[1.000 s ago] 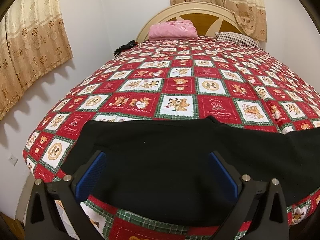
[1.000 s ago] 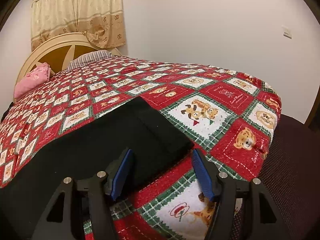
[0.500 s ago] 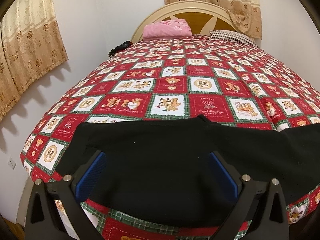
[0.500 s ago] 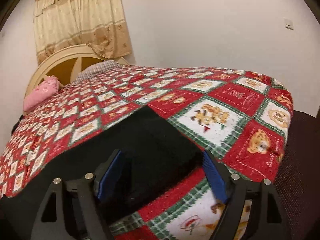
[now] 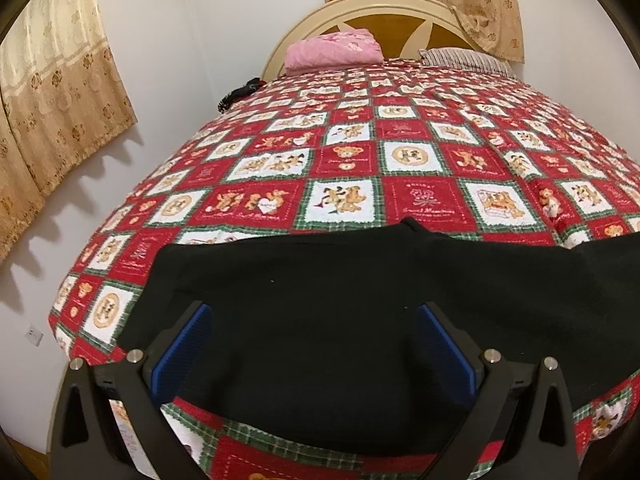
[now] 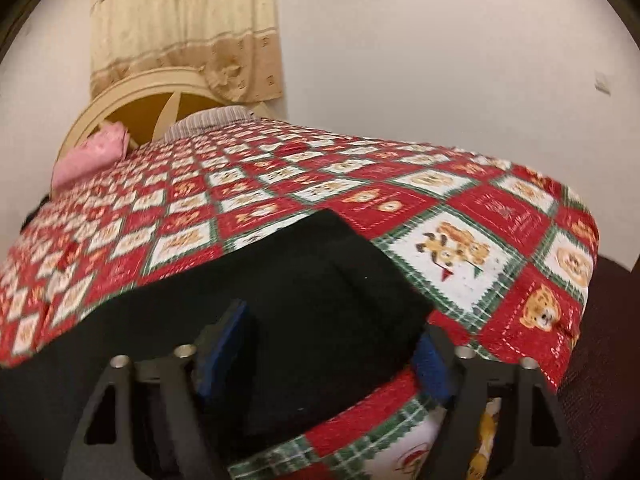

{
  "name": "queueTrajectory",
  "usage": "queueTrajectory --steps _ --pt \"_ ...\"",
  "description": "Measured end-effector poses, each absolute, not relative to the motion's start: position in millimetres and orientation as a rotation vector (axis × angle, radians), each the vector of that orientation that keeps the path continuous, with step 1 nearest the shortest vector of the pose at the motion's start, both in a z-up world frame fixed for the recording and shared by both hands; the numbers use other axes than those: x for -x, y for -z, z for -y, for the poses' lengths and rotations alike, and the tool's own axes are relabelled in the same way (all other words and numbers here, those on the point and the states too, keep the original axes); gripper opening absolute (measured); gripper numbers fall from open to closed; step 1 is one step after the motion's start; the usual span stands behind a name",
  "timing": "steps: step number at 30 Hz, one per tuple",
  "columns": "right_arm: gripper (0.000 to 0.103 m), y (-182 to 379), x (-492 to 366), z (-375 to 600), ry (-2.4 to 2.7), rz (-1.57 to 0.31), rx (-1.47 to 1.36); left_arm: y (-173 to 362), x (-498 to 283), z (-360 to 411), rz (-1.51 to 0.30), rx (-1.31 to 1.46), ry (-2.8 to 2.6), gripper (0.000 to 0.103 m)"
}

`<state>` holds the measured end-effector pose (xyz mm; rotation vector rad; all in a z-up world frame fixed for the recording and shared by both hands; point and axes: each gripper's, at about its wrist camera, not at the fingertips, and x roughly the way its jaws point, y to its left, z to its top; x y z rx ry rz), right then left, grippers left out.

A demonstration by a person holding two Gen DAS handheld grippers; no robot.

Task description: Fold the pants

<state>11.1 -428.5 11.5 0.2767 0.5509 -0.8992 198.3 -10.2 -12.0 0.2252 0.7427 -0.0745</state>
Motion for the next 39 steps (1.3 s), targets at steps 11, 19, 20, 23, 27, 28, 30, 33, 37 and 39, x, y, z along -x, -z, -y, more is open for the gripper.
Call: queueTrajectory --steps 11,19,20,23,27,28,30,33,37,39 --pt "0.061 -10 8 444 0.808 -0.435 -0.449 13 -198 9 -0.746 -0.240 0.069 0.103" --pt "0.020 -8 -10 437 0.764 -0.503 -0.372 17 -198 14 -0.754 -0.256 0.077 0.103" --pt "0.020 -8 -8 438 0.756 -0.493 -0.380 18 -197 14 -0.754 -0.257 0.078 0.103" --pt "0.019 -9 0 440 0.726 -0.450 -0.433 18 -197 12 -0.753 -0.253 0.079 0.103" --pt "0.019 -23 8 433 0.684 -0.365 -0.454 18 -198 9 -0.758 -0.236 0.079 0.103" --pt "0.019 -28 7 428 0.678 -0.353 -0.430 18 -198 7 -0.758 -0.233 0.079 0.103" --pt "0.019 -32 1 416 0.676 -0.362 -0.379 19 -199 4 -0.757 -0.221 0.080 0.103" --pt "0.019 -37 -3 398 0.657 -0.358 -0.331 21 -202 -1 -0.771 -0.203 0.082 0.103" --pt "0.019 -55 -18 363 0.586 -0.342 -0.227 21 -203 -6 -0.776 -0.176 0.090 0.103" --pt "0.019 -63 -24 348 0.559 -0.334 -0.189 20 -202 -8 -0.771 -0.167 0.091 0.103"
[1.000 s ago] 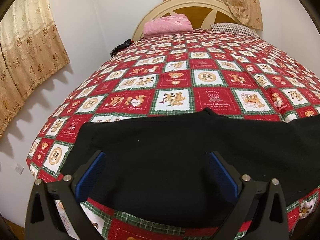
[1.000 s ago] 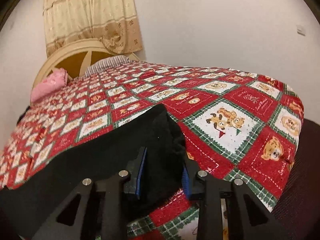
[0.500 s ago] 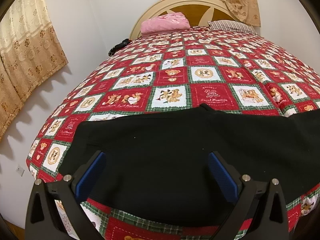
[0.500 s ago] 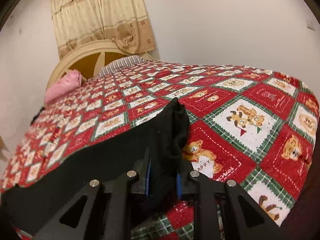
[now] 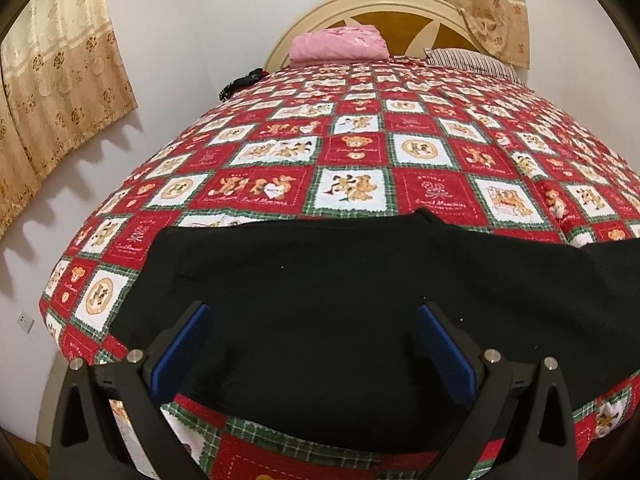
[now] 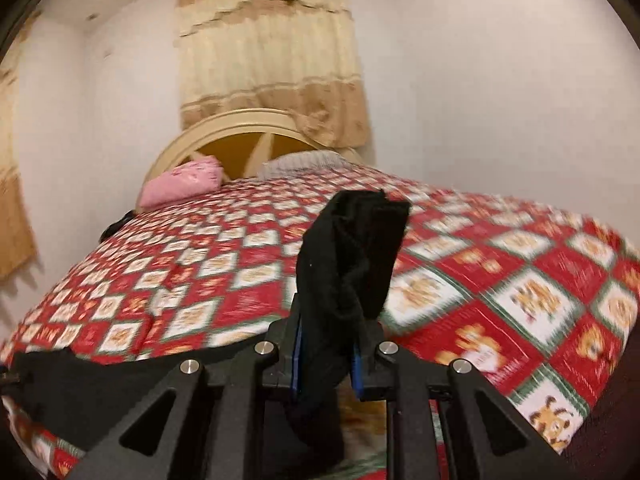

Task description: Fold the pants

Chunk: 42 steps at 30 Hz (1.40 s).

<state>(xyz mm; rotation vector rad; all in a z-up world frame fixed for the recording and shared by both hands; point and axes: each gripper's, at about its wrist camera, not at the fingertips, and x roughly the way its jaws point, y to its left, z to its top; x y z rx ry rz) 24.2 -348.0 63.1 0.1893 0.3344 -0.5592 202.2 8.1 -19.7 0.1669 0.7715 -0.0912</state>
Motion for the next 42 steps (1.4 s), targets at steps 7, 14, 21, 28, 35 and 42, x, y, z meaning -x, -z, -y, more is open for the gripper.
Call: queueTrajectory --steps 7,14,21,28,35,42 --pt "0.019 -80 -54 274 0.350 -0.322 -0.118 21 -205 -21 -0.773 -0.135 0.085 0.103" --pt "0.019 -41 -110 172 0.140 -0.426 0.084 23 -205 -37 -0.774 -0.108 0.072 0.103" --pt "0.037 38 -138 113 -0.026 -0.632 0.207 30 -210 -54 -0.794 -0.073 0.052 0.103" --pt "0.073 21 -122 113 -0.260 -0.627 0.033 39 -215 -56 -0.815 -0.063 0.066 0.103" --pt "0.015 -13 -140 163 -0.222 -0.587 -0.247 43 -217 -52 -0.822 -0.073 0.088 0.103" --pt "0.018 7 -178 146 -0.149 -0.656 -0.139 43 -218 -56 -0.821 -0.078 0.081 0.103"
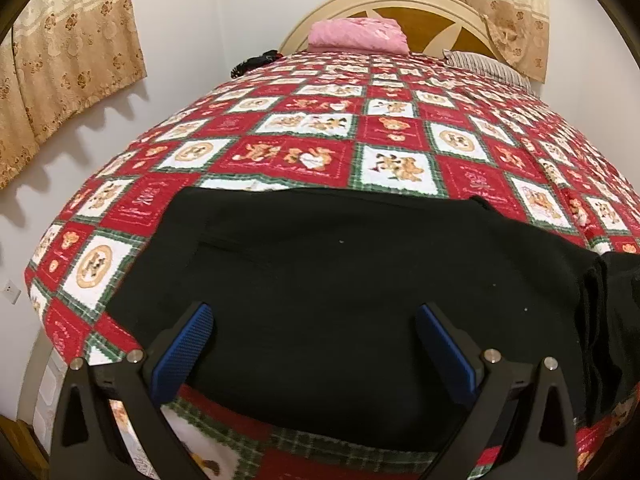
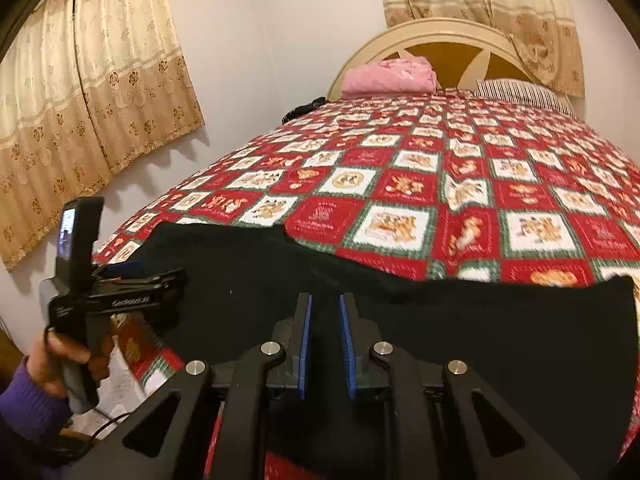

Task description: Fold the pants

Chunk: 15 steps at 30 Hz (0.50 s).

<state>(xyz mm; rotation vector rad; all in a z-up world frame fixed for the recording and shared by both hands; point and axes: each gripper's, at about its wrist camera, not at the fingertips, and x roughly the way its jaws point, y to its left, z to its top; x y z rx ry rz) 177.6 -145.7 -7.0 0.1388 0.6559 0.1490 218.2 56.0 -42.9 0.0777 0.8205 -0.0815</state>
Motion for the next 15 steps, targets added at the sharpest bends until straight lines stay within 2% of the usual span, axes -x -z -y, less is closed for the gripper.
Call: queueTrajectory --steps 1,2,4,7,10,11,12,13,14,15 --pt "0.033 10 -187 145 -0.146 -0.681 -0.126 42 -218 -58 -0.819 -0.075 0.079 0.103" --pt "0.056 12 -189 146 -0.151 -0.690 -0.125 42 -219 -59 -0.819 -0.070 0.079 0.103" --pt "0.072 18 -197 146 -0.169 -0.714 -0.138 41 -220 -62 -0.817 -0.063 0.079 0.103" --pt "0.072 30 -208 135 -0.209 -0.778 -0.140 43 -221 -62 -0.820 -0.063 0.081 0.103" --pt "0.069 39 -214 111 -0.130 -0.782 0.004 46 -222 -58 -0.830 -0.068 0.090 0.103" --pt "0.062 41 -215 106 -0.097 -0.781 0.045 46 -222 -57 -0.831 -0.071 0.093 0.103" --pt "0.042 41 -216 104 -0.068 -0.781 0.064 46 -221 -56 -0.830 -0.075 0.096 0.103" --pt "0.032 40 -216 108 -0.061 -0.776 0.028 46 -221 -55 -0.828 -0.077 0.097 0.103" --pt "0.024 37 -215 117 -0.061 -0.774 -0.041 45 -220 -56 -0.825 -0.077 0.099 0.103" --pt "0.023 34 -212 127 -0.063 -0.767 -0.108 44 -219 -56 -0.821 -0.074 0.100 0.103"
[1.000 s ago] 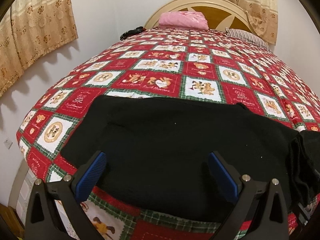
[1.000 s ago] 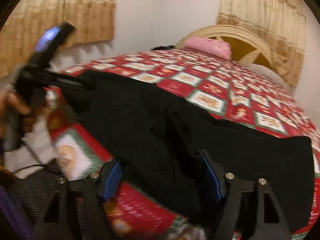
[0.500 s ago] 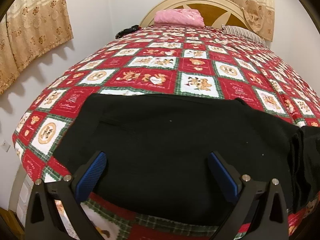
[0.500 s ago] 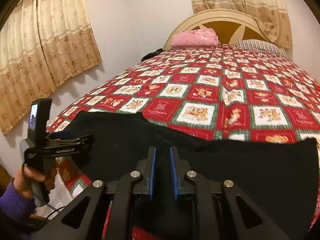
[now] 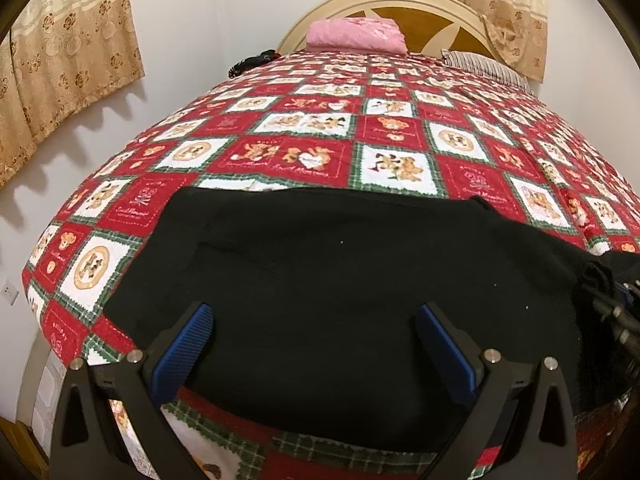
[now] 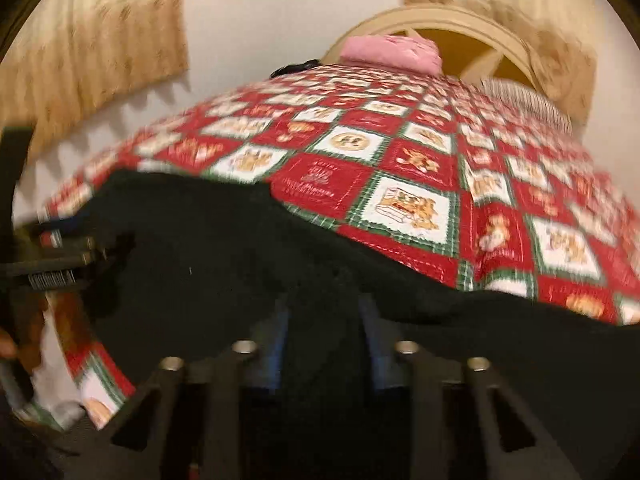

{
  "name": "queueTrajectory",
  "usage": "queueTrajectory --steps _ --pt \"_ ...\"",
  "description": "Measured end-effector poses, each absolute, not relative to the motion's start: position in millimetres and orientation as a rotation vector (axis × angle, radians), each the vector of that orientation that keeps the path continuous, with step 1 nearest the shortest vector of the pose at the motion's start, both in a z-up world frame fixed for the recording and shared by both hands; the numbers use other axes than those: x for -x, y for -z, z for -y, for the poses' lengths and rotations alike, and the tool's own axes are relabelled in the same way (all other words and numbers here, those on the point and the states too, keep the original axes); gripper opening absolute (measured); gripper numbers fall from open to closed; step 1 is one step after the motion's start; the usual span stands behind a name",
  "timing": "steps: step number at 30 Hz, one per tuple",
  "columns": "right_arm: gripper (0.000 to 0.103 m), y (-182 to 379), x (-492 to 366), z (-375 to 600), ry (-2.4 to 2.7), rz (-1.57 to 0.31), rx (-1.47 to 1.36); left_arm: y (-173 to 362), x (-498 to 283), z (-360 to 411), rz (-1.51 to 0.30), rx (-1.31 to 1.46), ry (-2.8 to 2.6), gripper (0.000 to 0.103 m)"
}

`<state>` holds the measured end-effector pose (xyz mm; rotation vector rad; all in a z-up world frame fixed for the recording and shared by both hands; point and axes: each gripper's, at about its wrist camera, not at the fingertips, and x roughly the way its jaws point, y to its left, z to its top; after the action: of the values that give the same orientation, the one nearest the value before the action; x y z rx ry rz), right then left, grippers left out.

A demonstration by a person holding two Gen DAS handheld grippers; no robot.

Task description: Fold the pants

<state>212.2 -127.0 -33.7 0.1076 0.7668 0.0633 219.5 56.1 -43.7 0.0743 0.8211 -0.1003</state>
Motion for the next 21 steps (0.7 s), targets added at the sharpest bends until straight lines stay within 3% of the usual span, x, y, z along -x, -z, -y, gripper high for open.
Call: queueTrajectory --steps 7,12,13,15,16,17,21 --pt "0.020 -6 -190 149 0.002 -0.545 -0.244 43 -220 -57 -0.818 -0.066 0.101 0.103" --pt "0.024 19 -227 131 0.056 -0.648 -0.191 44 -222 -54 -0.822 -0.082 0.099 0.103" --pt "0.030 39 -243 123 0.041 -0.737 -0.175 44 -222 -54 -0.823 -0.088 0.094 0.103" --pt "0.047 40 -247 111 0.030 -0.739 -0.114 46 -223 -54 -0.829 -0.102 0.079 0.103" --pt "0.067 32 -247 105 -0.021 -0.738 -0.107 46 -223 -54 -0.832 -0.106 0.077 0.103" --pt "0.080 29 -246 103 -0.058 -0.735 -0.117 47 -224 -54 -0.834 -0.108 0.075 0.103" --pt "0.080 3 -214 111 -0.116 -0.597 -0.230 48 -224 -58 -0.839 -0.108 0.067 0.103"
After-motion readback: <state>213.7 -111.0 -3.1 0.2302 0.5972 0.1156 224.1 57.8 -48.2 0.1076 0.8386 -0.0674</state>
